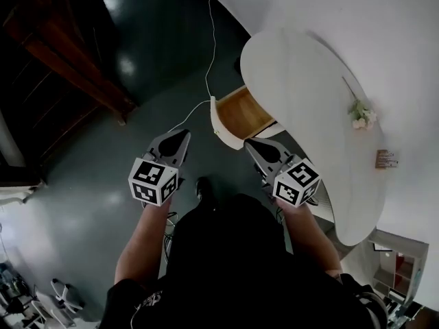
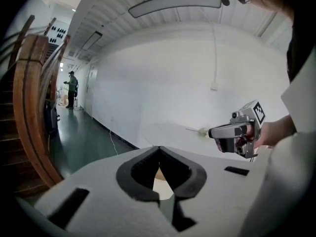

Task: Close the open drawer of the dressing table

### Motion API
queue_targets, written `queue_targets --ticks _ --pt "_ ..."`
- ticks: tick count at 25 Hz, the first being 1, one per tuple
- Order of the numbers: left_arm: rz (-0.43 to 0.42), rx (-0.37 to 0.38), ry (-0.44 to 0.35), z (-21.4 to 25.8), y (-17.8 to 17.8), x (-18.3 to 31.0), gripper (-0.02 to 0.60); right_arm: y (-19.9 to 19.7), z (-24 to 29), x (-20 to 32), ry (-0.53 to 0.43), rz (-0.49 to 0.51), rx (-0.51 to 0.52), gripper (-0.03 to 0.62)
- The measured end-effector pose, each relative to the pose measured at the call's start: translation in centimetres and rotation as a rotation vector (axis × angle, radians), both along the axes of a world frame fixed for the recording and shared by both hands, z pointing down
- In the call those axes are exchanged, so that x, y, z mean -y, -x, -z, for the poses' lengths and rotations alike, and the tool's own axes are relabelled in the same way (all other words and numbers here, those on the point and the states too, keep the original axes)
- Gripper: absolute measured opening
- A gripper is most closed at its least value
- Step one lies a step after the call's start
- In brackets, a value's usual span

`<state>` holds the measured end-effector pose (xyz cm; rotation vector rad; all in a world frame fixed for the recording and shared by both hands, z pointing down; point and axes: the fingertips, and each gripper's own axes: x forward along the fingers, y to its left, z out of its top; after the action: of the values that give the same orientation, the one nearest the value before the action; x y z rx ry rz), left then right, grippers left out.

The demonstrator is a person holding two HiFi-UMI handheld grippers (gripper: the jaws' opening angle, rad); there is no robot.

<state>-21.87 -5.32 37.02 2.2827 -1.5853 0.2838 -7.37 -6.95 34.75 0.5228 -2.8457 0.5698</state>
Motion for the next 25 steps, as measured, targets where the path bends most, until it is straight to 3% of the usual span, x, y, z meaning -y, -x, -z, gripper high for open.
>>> queue_targets --ticks 9,19,25 --pt "-0.091 -0.048 0.120 -4.9 -3.6 3.5 0.009 0.1 -5.2 2.1 0.093 0.000 -0.049 0.006" --pt "-0.149 -0.089 0.207 -12.6 -5.0 5.0 0.009 0.7 -12.9 1.8 0.194 0.032 -0.146 0.006" --pt "-0.109 -0.084 0.232 -18.1 -4.1 6.1 0.009 1.7 -17.4 1.4 0.220 0.060 -0.168 0.006"
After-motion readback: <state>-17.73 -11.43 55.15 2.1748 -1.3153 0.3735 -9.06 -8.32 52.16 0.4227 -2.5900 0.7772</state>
